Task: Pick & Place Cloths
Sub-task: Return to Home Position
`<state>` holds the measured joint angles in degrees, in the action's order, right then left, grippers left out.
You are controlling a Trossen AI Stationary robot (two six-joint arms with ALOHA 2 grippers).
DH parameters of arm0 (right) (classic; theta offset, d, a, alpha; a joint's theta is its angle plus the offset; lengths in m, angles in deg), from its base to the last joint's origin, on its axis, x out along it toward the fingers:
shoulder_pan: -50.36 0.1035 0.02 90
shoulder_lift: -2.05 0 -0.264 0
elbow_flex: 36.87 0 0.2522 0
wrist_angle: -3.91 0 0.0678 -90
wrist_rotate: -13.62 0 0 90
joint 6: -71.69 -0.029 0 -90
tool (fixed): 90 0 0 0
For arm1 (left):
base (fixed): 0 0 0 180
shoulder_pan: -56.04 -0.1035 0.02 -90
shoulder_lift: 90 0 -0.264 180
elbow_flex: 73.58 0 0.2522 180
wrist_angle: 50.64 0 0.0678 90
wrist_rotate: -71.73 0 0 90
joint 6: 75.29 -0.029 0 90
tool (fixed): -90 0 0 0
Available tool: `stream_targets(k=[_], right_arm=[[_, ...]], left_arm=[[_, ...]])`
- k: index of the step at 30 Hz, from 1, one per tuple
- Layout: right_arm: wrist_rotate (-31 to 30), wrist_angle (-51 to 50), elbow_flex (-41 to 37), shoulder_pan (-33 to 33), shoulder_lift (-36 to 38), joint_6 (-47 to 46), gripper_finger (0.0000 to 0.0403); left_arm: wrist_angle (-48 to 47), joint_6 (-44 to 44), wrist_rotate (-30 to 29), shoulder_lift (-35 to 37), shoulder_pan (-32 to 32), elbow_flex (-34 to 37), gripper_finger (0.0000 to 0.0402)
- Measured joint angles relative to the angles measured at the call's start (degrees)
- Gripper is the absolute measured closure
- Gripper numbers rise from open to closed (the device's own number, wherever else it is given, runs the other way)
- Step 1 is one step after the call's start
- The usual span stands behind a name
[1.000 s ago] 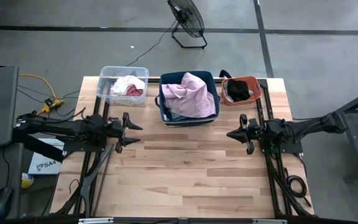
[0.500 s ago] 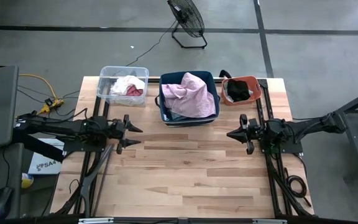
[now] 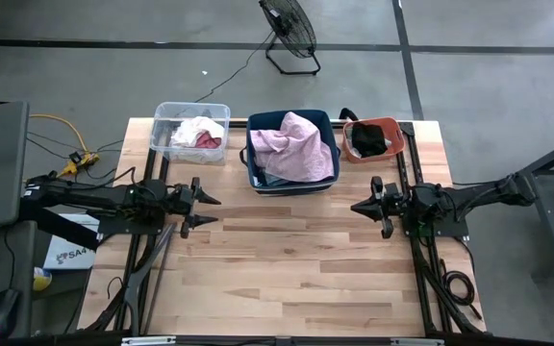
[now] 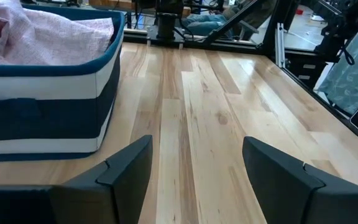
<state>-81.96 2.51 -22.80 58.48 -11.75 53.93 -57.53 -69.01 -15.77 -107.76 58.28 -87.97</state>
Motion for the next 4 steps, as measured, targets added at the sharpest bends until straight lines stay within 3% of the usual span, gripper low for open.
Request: stream_targets(k=[4], right_arm=[[0.0,0.0,0.0,0.0,0.0,0.0,0.0400]], left_arm=[[0.0,0.0,0.0,0.0,0.0,0.0,0.0158]])
